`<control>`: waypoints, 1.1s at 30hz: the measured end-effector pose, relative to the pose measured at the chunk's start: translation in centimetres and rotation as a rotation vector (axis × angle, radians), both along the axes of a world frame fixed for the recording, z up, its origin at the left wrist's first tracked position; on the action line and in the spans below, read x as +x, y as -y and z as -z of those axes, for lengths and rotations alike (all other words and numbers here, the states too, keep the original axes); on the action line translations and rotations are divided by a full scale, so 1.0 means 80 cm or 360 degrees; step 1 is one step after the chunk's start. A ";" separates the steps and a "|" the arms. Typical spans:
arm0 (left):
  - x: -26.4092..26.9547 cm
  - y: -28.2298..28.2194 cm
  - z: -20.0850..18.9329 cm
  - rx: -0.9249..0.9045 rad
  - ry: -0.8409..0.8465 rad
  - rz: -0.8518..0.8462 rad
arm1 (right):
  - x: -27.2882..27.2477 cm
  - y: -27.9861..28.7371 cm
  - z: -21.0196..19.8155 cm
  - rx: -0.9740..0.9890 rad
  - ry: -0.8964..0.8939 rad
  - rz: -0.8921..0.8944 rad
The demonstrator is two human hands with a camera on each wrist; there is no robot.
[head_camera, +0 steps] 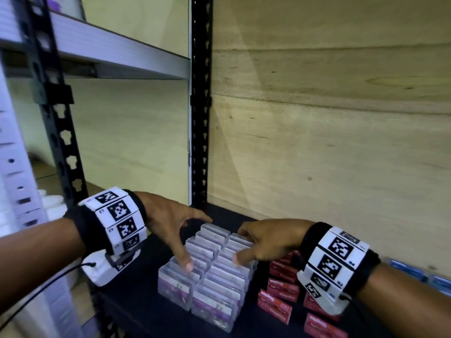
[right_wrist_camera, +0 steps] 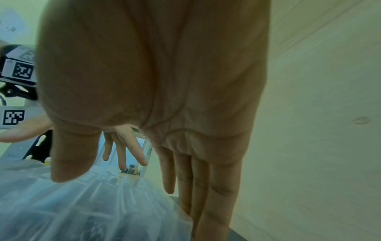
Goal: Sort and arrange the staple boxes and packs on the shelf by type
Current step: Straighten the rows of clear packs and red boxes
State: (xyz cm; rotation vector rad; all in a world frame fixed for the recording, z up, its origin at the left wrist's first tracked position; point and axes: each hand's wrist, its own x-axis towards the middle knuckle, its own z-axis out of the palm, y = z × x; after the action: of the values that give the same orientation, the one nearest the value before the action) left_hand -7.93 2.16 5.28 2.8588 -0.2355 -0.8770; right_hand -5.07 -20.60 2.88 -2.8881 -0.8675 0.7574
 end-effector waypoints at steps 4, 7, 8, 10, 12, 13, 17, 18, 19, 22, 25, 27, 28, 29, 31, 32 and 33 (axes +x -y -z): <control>-0.022 0.002 0.012 -0.0021 -0.0027 0.0177 | -0.009 -0.006 0.004 0.0053 -0.0158 -0.0036; -0.030 0.005 0.020 0.0185 0.0003 0.0251 | -0.015 -0.011 0.009 -0.0104 -0.0141 -0.0108; -0.032 0.005 0.023 0.0229 0.0008 0.0245 | -0.018 -0.012 0.010 -0.0187 -0.0116 -0.0100; -0.033 0.006 0.027 0.0268 0.0037 0.0262 | -0.025 -0.014 0.012 -0.0326 -0.0072 -0.0080; -0.035 0.010 0.029 0.0258 0.0064 0.0278 | -0.032 -0.018 0.013 -0.0406 -0.0069 -0.0078; -0.036 0.012 0.030 0.0246 0.0069 0.0278 | -0.035 -0.020 0.013 -0.0435 -0.0076 -0.0072; -0.034 0.014 0.038 0.0165 0.0078 0.0260 | -0.045 -0.021 0.009 -0.0455 -0.0071 -0.0027; -0.033 0.014 0.039 0.0132 0.0088 0.0265 | -0.047 -0.021 0.008 -0.0452 -0.0070 -0.0023; -0.033 0.014 0.039 0.0095 0.0105 0.0266 | -0.049 -0.021 0.008 -0.0459 -0.0072 -0.0021; -0.033 0.017 0.037 0.0070 0.0162 0.0266 | -0.051 -0.020 0.007 -0.0485 -0.0070 -0.0001; -0.031 0.017 0.038 0.0105 0.0195 0.0273 | -0.052 -0.020 0.005 -0.0468 -0.0076 -0.0003; -0.029 0.015 0.040 0.0131 0.0187 0.0262 | -0.052 -0.020 0.005 -0.0463 -0.0083 0.0007; -0.027 0.013 0.043 0.0148 0.0184 0.0255 | -0.052 -0.021 0.006 -0.0465 -0.0084 0.0013; -0.025 0.012 0.045 0.0168 0.0179 0.0255 | -0.051 -0.021 0.007 -0.0471 -0.0080 0.0014; -0.023 0.010 0.047 0.0206 0.0162 0.0260 | -0.051 -0.022 0.008 -0.0480 -0.0073 0.0008; -0.023 0.010 0.047 0.0211 0.0156 0.0267 | -0.050 -0.022 0.008 -0.0481 -0.0072 0.0007; -0.023 0.011 0.046 0.0205 0.0152 0.0271 | -0.050 -0.022 0.008 -0.0480 -0.0071 0.0006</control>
State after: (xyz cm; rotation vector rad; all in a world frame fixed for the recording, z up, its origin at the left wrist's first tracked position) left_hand -9.76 1.30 1.61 3.0401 -0.4559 -0.8127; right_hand -9.08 -18.86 2.28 -3.1121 -0.8060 1.0302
